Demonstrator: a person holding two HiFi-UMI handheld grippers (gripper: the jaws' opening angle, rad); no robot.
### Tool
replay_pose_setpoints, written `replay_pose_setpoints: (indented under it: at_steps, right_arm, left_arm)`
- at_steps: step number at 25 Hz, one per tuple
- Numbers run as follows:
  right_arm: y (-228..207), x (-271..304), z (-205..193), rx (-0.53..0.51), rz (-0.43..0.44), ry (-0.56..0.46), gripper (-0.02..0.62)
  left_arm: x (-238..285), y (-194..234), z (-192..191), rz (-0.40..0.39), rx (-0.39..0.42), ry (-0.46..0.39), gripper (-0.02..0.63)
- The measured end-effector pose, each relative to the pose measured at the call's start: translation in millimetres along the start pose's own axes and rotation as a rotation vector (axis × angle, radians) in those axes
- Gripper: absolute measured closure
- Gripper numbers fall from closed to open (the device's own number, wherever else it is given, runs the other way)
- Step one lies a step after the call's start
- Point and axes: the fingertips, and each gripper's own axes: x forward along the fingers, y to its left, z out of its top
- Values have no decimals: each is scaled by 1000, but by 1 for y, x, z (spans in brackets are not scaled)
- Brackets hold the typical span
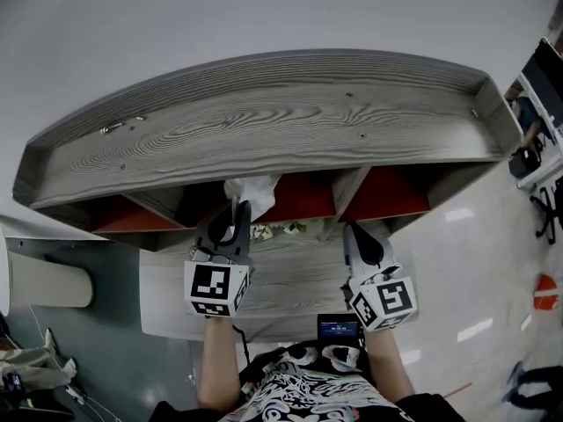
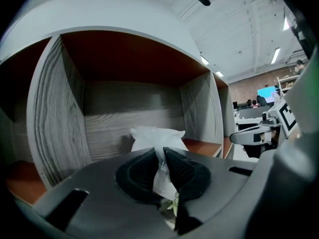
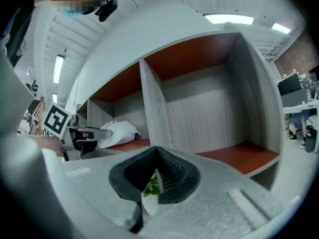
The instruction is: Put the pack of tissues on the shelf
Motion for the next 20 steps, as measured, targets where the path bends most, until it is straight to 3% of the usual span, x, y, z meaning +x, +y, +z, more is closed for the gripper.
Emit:
replay_pose_setpoints:
  at_steps: [6,13,20]
  right_arm:
    - [2,0,2,-12,3,-2,592]
    - [12,-5,0,-15,0,3,594]
    - [25,-19,0,-31,3,4,594]
  left_arm:
    - [3,-3,7,-28,-23,1,566]
    - [-5,-5,0,-20,-35,-17,469]
    - [-22,-6,-2,-19,-75,-32,424]
